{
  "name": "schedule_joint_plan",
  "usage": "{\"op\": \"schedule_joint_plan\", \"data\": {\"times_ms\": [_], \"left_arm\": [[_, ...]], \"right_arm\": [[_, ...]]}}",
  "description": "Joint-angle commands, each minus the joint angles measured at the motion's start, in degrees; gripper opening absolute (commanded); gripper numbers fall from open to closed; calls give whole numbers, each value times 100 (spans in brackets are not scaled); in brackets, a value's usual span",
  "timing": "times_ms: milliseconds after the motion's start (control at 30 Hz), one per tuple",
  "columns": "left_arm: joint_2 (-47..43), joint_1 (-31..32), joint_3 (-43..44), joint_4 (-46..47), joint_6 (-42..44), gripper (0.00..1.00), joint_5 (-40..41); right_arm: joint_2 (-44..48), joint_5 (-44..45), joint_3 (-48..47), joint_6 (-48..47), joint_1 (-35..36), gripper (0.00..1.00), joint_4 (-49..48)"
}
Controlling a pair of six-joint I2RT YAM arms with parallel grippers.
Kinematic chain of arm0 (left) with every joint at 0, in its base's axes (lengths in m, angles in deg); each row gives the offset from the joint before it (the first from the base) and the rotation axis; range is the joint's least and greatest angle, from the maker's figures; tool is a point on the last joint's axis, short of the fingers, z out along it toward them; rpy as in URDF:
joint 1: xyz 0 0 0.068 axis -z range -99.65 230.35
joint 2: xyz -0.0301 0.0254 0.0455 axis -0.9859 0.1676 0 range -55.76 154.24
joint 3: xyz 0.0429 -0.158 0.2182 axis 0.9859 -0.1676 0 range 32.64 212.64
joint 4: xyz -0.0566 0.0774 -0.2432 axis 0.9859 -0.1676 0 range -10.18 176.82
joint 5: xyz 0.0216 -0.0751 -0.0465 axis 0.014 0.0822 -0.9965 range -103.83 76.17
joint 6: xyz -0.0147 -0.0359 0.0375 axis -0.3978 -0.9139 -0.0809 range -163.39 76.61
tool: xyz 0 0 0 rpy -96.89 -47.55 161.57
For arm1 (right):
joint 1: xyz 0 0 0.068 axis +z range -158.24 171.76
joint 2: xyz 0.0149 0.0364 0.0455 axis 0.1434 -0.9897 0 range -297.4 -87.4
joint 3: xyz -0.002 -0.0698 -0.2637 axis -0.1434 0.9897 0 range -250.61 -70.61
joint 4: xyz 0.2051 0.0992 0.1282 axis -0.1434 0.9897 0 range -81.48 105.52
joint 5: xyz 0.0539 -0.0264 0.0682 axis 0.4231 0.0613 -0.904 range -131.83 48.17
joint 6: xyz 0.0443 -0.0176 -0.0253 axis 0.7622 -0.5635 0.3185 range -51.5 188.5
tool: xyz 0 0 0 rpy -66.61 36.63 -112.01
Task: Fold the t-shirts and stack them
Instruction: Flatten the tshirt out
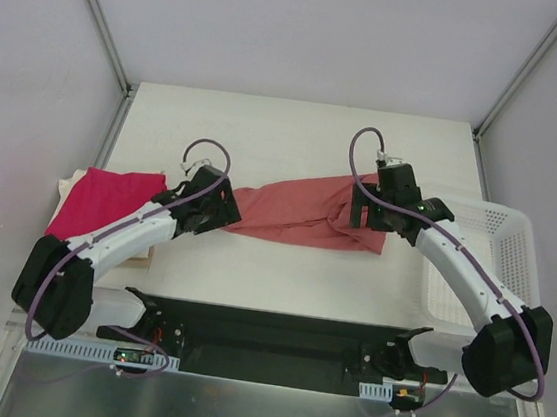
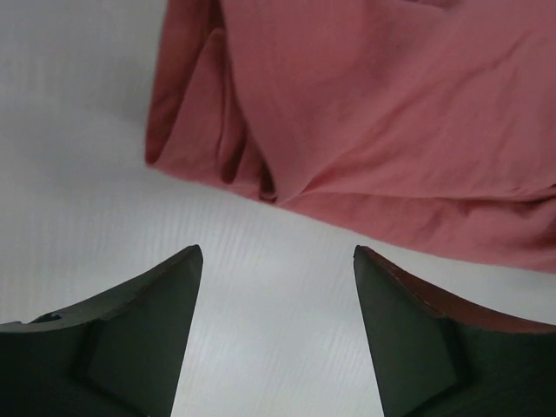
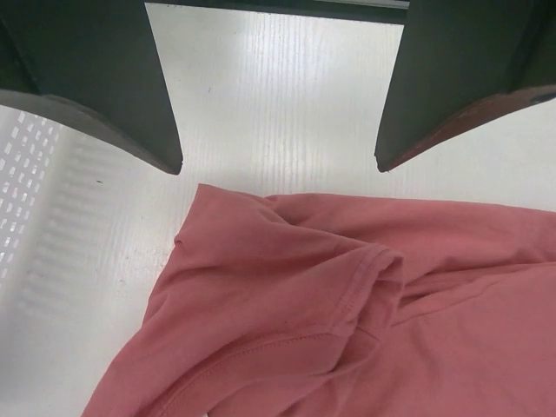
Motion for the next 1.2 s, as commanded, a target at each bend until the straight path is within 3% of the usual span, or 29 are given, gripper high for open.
{"op": "schedule_joint_plan", "data": {"times_ms": [0,167,533,567,633,700,733,1167], "left_arm": [[699,-84,649,389,349,67,-359],[1473,-216,1072,380,525,58,-657],[1719,-243,1063,336,604,57,-534],[1754,-243,1089,336,613,54,-534],[1886,-243,1194,336,648,37,-543],[1983,-243,1291,336,709,17,-569],[2036,-243,1361,336,753,0,-587],[920,-243,791,354,719,0,-315]], "right_arm": [[-327,323,-101,107,96,97,6],[-573,463,-197,133,113,97,-12],[-749,657,-276,89,105,97,15],[-775,648,-277,98,113,97,-3],[-810,630,-294,89,113,97,-20],[-907,552,-347,89,122,97,-29],[-951,534,-416,124,131,97,-3],[-2812,1587,-2060,1152,650,96,647]]}}
